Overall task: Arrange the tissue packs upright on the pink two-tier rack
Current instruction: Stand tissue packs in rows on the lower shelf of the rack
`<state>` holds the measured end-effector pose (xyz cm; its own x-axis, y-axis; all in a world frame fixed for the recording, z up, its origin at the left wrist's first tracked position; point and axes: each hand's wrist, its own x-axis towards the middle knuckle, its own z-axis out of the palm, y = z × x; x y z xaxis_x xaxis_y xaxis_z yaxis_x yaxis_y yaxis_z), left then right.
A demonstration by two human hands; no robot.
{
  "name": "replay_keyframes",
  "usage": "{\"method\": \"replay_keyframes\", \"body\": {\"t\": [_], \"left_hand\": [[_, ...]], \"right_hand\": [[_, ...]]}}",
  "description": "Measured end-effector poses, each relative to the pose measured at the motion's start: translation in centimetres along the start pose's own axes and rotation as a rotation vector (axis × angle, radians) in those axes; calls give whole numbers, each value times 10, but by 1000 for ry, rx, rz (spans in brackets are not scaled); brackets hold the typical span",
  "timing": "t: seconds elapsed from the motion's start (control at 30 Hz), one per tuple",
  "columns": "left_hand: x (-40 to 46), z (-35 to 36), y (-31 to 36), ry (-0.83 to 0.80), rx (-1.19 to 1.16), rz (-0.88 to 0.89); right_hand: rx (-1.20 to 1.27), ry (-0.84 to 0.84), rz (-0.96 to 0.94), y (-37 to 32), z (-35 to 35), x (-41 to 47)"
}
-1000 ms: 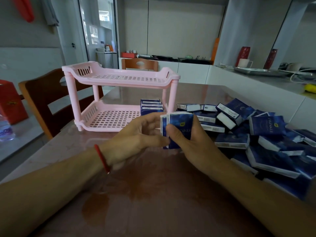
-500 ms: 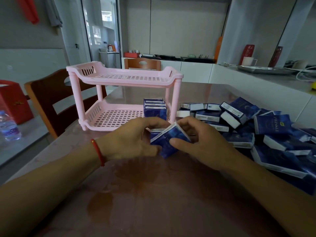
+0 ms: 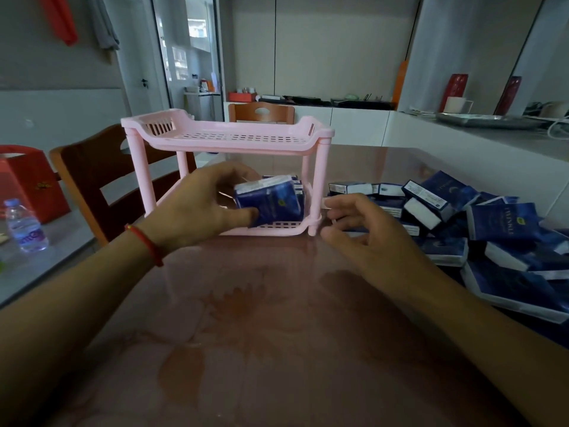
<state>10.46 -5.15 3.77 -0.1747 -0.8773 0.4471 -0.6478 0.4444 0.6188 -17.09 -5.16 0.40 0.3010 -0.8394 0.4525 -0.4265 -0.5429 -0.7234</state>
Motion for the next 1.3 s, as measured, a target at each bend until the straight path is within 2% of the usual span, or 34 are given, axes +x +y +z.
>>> {"method": "replay_keyframes", "body": {"t": [0.1, 0.5, 0.8, 1.1, 1.3], "left_hand": [[5, 2, -11, 29, 79, -41], [32, 42, -19, -56, 262, -31], [29, 50, -15, 36, 148, -230], [25, 55, -5, 98, 320, -237], [15, 54, -2, 150, 217, -274]], "right_hand": [[-51, 49, -25, 2, 1, 1], [-150, 45, -68, 5, 4, 1], [-206, 26, -72, 7, 6, 1], [-236, 8, -81, 7, 6, 0], [-251, 15, -87, 8, 4, 1]]}}
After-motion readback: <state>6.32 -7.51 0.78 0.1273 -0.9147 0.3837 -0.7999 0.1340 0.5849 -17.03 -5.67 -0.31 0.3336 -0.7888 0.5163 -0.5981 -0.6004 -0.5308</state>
